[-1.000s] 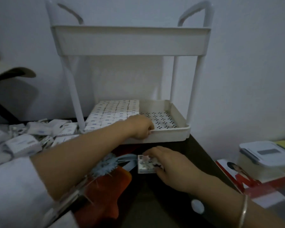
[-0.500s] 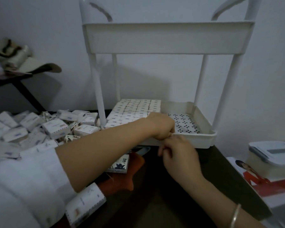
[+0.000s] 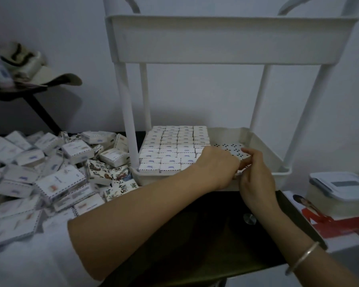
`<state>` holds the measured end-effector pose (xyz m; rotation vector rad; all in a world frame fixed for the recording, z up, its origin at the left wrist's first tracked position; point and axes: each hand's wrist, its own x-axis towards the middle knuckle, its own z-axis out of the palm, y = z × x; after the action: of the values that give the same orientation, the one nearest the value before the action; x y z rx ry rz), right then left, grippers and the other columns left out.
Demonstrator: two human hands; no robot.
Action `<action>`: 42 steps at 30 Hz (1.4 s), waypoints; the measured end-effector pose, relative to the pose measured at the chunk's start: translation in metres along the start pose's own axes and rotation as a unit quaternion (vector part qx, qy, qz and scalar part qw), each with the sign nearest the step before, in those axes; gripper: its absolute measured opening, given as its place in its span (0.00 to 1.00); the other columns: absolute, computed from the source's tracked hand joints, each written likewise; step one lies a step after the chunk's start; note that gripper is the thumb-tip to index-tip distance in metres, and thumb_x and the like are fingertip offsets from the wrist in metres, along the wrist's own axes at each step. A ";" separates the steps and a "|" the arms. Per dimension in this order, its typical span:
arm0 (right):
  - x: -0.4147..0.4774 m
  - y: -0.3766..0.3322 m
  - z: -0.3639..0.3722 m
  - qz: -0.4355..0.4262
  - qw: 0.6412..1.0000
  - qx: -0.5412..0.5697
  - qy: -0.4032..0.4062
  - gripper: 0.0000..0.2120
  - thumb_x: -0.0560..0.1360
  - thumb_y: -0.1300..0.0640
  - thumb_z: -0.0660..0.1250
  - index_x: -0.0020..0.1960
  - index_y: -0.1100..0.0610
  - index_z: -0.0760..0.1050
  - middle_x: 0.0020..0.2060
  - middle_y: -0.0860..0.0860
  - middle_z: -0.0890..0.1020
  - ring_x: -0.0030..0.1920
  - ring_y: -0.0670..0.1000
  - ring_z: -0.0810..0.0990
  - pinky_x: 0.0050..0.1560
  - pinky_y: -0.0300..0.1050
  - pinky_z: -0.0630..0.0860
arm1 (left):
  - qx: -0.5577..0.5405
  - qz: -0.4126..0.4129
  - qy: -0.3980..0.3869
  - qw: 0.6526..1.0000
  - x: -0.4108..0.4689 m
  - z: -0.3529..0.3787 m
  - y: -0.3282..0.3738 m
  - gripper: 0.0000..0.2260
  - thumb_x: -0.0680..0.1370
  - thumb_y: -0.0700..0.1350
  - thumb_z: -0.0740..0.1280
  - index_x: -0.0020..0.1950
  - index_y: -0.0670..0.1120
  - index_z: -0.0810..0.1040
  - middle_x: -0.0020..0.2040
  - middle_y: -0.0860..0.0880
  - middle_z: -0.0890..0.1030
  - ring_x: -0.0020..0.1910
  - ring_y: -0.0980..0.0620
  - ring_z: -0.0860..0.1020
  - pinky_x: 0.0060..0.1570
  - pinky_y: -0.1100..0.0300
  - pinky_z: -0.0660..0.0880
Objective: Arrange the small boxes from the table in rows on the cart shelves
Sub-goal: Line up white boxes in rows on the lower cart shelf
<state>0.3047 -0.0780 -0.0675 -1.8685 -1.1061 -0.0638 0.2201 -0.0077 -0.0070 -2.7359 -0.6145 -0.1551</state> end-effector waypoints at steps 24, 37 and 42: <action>-0.128 -0.141 0.092 -0.198 0.967 -0.089 -0.133 0.13 0.78 0.42 0.58 0.53 0.49 0.75 0.48 0.46 0.75 0.50 0.48 0.74 0.43 0.43 0.71 | -0.140 -0.395 0.261 0.870 -0.305 0.049 -0.082 0.11 0.74 0.48 0.62 0.51 0.50 0.81 0.52 0.54 0.80 0.54 0.50 0.73 0.53 0.54 0.67; -0.127 -0.128 0.079 -0.171 0.935 -0.064 -0.305 0.30 0.74 0.34 0.60 0.73 0.41 0.61 0.64 0.36 0.67 0.66 0.42 0.60 0.63 0.41 0.65 | -0.124 -0.365 0.183 0.905 -0.314 0.056 -0.095 0.21 0.70 0.64 0.60 0.54 0.56 0.83 0.53 0.55 0.83 0.57 0.48 0.76 0.61 0.51 0.59; -0.120 -0.123 0.073 -0.141 0.931 0.012 -0.336 0.31 0.66 0.32 0.66 0.66 0.32 0.60 0.58 0.34 0.65 0.63 0.38 0.63 0.57 0.36 0.65 | -0.123 -0.338 0.158 0.919 -0.316 0.052 -0.095 0.29 0.67 0.68 0.61 0.60 0.53 0.79 0.53 0.55 0.80 0.58 0.49 0.74 0.68 0.45 0.55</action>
<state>0.1190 -0.0843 -0.0796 -1.7312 -1.8262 0.4584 -0.1042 -0.0339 -0.0833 -2.5033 -1.4932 -0.8670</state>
